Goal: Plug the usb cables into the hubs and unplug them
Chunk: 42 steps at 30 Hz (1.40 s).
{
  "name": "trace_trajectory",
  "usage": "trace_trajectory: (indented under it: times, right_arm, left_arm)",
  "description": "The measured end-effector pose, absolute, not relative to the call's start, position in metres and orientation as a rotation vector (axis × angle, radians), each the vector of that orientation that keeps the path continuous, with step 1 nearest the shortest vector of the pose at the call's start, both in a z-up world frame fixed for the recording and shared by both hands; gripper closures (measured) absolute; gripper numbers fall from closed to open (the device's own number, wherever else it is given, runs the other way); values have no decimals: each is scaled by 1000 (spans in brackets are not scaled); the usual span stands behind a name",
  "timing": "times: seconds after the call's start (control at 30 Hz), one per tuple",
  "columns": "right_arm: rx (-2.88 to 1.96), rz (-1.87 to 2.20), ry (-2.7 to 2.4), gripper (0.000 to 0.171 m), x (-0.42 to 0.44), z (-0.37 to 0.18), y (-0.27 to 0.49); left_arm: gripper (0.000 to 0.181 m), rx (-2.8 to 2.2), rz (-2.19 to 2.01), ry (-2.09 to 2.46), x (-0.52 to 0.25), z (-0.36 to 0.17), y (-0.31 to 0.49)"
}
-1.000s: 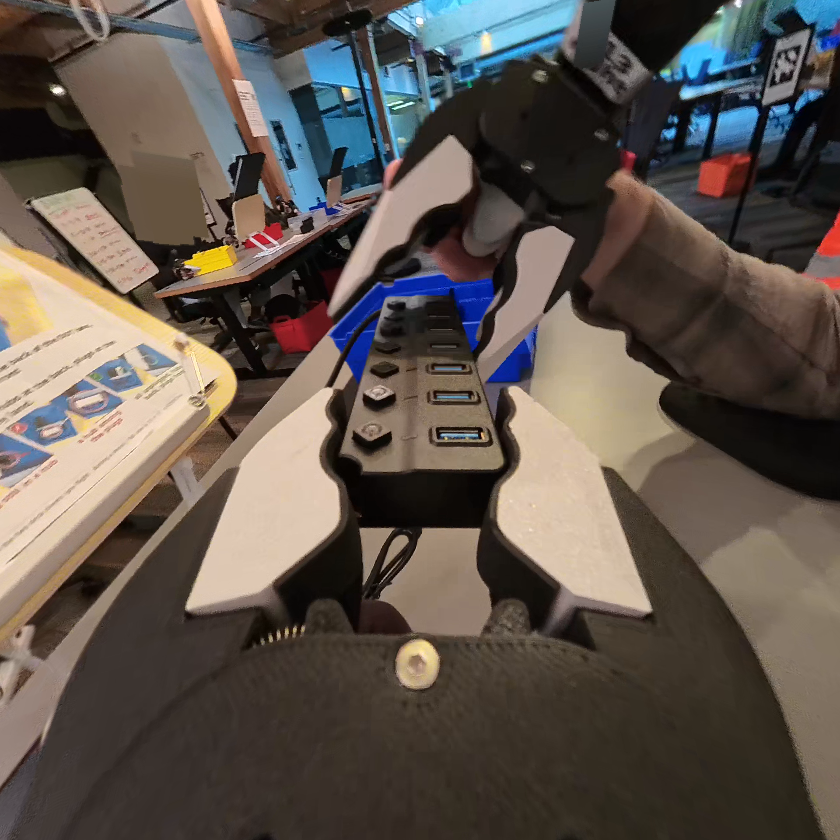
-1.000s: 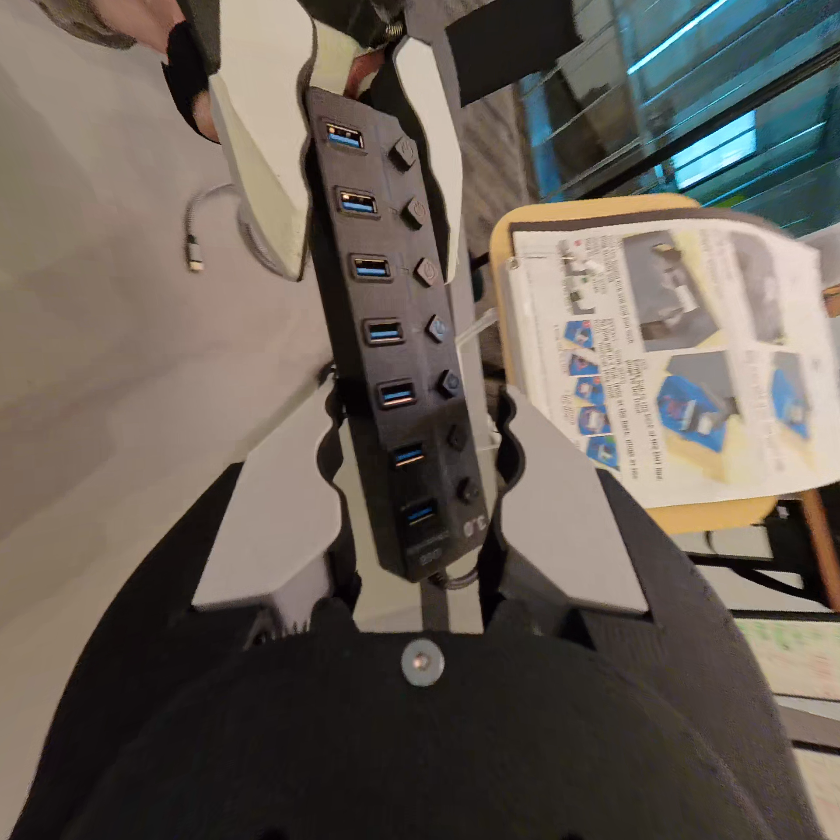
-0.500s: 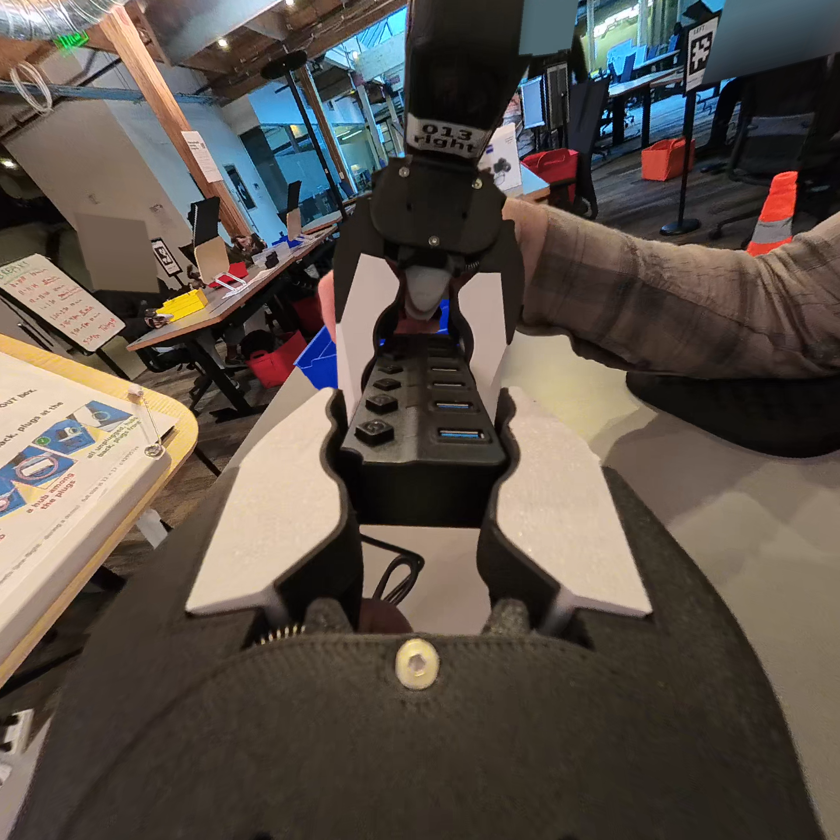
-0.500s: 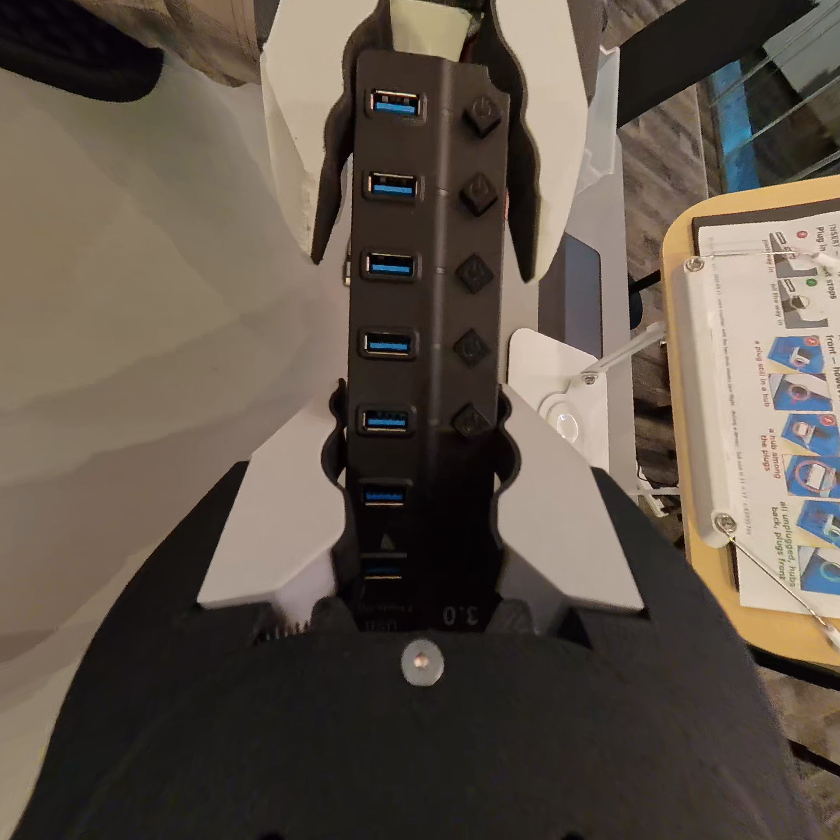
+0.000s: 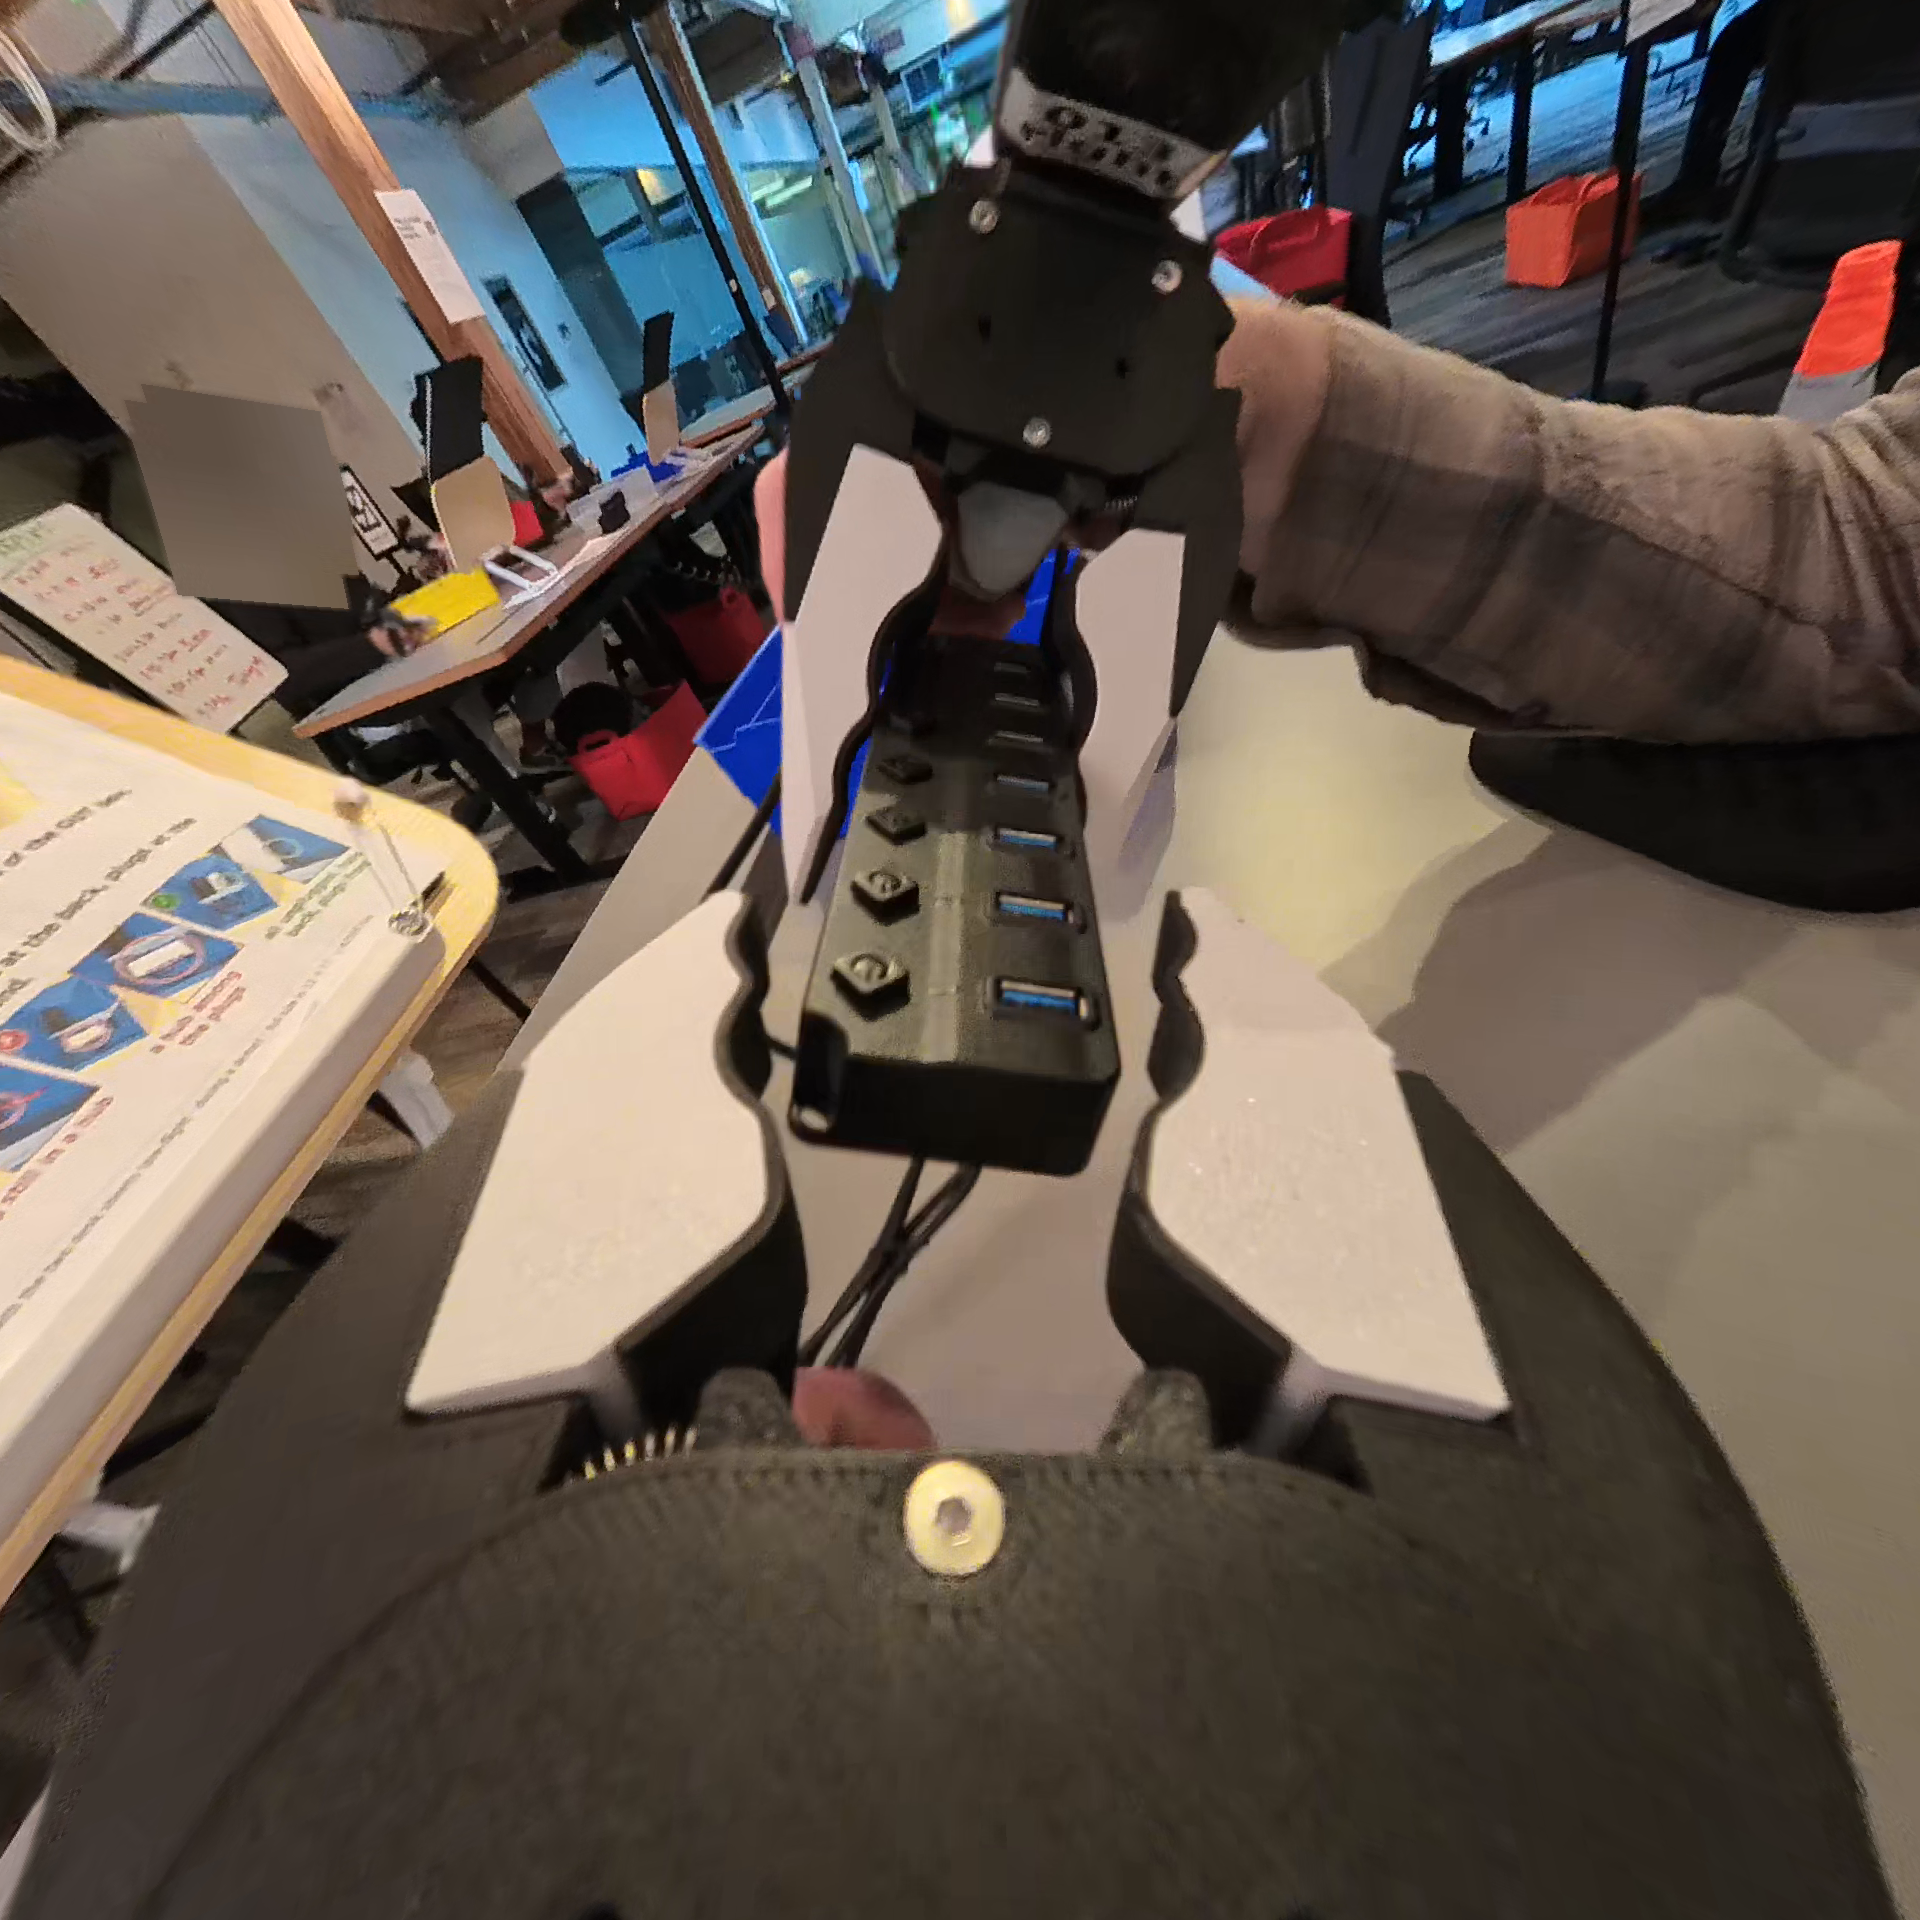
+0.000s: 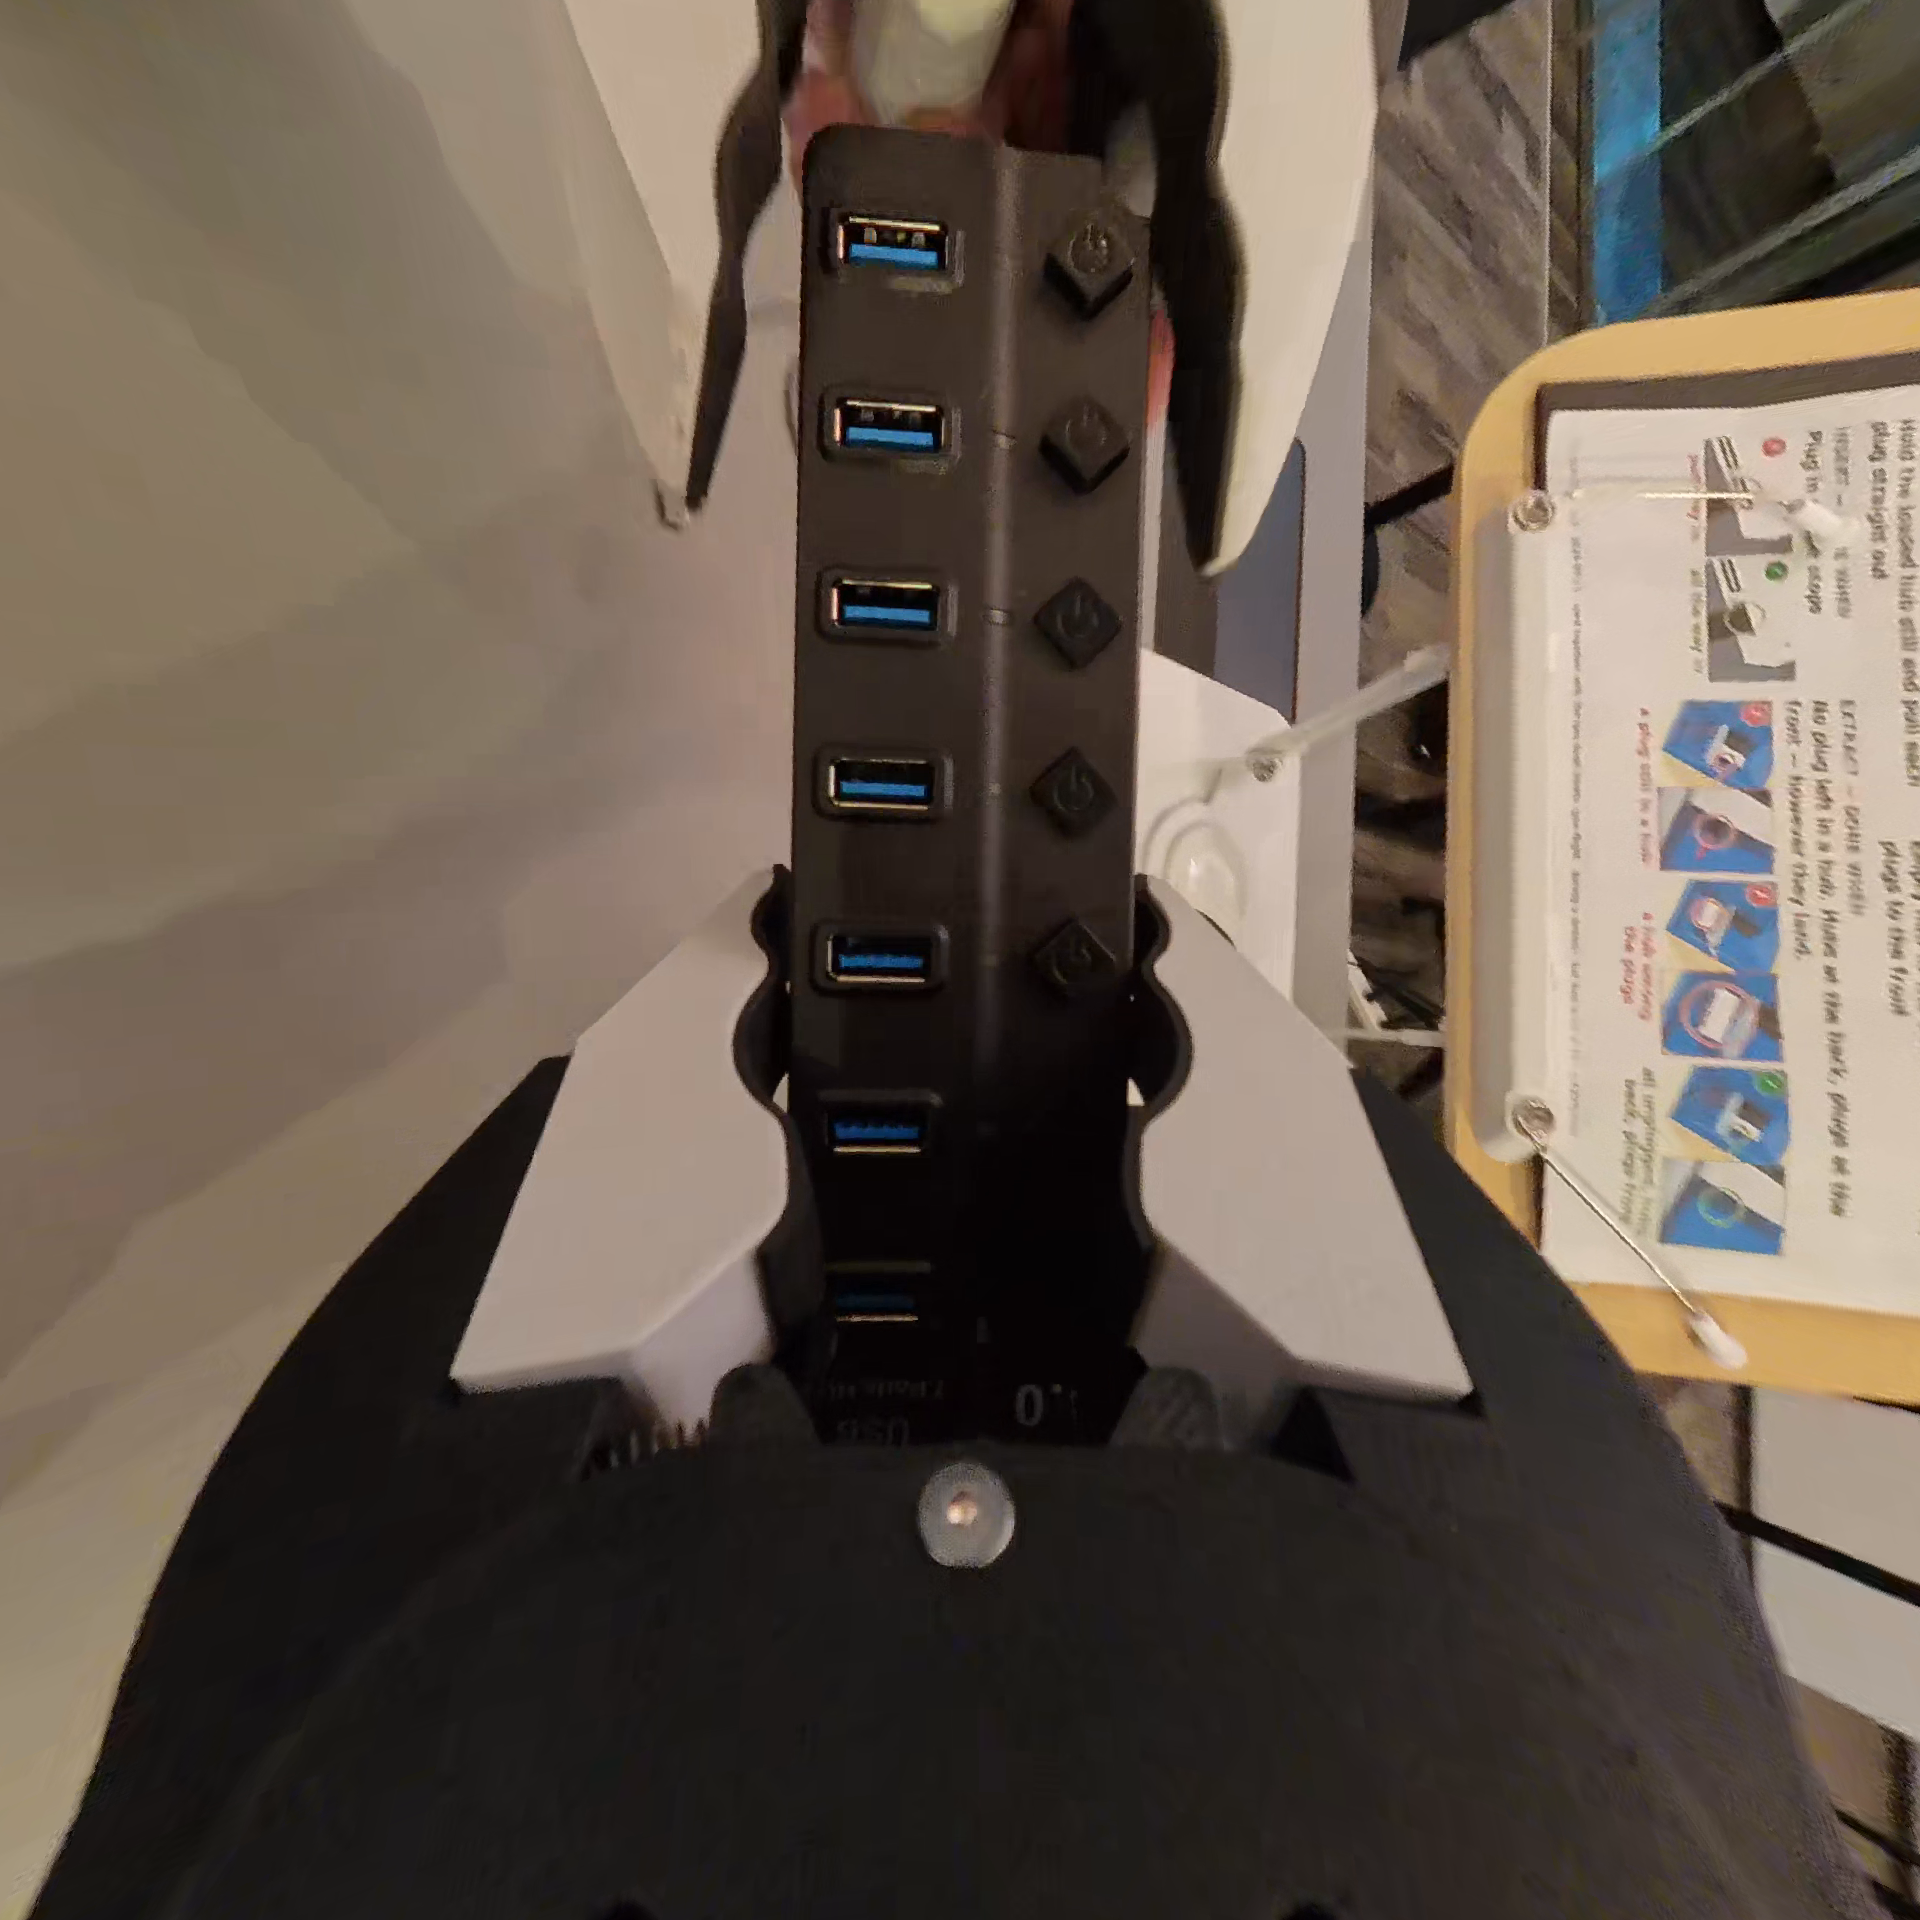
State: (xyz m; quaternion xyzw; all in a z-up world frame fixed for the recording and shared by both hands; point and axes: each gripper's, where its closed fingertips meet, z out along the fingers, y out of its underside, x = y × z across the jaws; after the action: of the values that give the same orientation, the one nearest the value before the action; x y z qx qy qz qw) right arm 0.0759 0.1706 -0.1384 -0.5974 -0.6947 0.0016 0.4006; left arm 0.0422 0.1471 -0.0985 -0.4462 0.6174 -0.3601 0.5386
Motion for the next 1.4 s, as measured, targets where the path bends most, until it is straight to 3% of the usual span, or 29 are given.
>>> trace_trajectory:
  times: [0.47, 0.67, 1.17, 1.4]
  right_arm:
    - [-1536, -169, -1795, 110, 93, -140, 174]
    - [-1564, -153, -1765, 110, 106, -140, 179]
    - [-1575, 69, -1750, 110, 116, -144, 171]
    - [-1625, 42, -1776, 110, 122, -155, 174]
  left_arm:
    - [105, -1186, -619, 1497, -1, -96, 179]
    - [118, -1333, -457, 1541, -37, -116, 204]
    - [115, -1559, -305, 1603, -50, -174, 238]
    - [124, -1674, -225, 1637, -52, -219, 258]
